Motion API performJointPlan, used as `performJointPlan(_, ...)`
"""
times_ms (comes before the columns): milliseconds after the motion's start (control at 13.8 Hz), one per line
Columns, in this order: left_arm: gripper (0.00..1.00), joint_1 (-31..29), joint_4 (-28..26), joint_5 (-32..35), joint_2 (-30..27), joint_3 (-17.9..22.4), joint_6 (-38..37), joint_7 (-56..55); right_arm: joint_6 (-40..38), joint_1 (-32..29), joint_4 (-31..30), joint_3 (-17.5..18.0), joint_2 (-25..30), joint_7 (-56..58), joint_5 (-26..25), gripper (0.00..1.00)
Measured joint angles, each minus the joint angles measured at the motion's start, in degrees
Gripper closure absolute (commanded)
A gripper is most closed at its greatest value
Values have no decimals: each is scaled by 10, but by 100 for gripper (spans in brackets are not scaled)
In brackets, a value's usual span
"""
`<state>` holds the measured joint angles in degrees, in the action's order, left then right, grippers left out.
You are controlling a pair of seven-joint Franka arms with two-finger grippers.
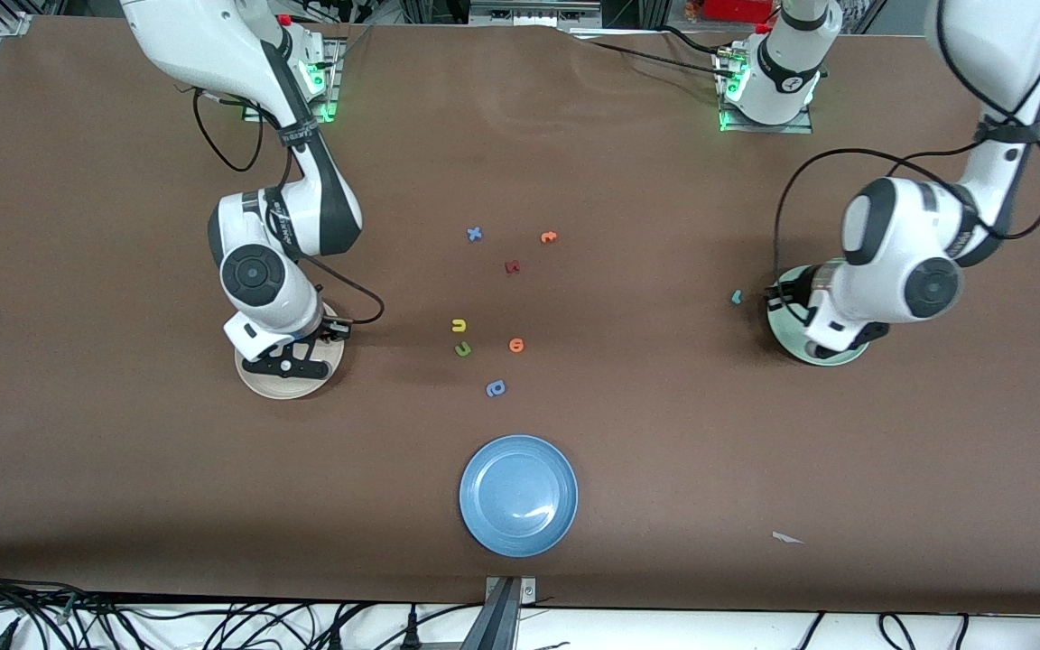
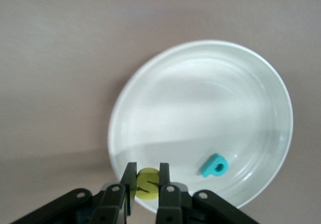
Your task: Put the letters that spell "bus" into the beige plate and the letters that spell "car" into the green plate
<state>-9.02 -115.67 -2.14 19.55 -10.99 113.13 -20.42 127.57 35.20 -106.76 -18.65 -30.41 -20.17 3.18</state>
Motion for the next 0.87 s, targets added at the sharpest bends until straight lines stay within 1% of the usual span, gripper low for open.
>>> performJointPlan(73,89,-22,0,18,1,1,-5,30,1,-4,-6,-1,-5,1,0,82)
performJointPlan(145,87,-39,-1,39,3,2,-8,49,3,-7,-10,-1,-9,1,0,70)
performJointPlan(218,86,-50,-3,68,10,3,-9,60,3,-9,-13,-1,-12,1,0,25)
performJointPlan(290,82,-57,-4,93,20,3,-8,62,3,-10,-14,-1,-13,1,0,1)
performJointPlan(363,74,-60,-4,108,31,3,-5,62,3,-10,-14,-1,-14,1,0,0)
performJointPlan(435,56,-62,-3,113,41,3,0,63,4,-10,-14,-1,-13,1,1,0)
performJointPlan(508,40,-62,-3,114,51,3,4,63,4,-10,-13,-1,-12,0,1,0)
performJointPlan(653,1,-62,-3,114,61,2,7,63,4,-8,-4,3,-8,-12,3,0)
performJointPlan(726,0,-62,-3,114,62,2,7,63,4,-7,3,10,-5,-28,3,0)
performJointPlan(871,0,-62,2,114,62,0,7,63,4,-6,16,38,1,-62,4,0)
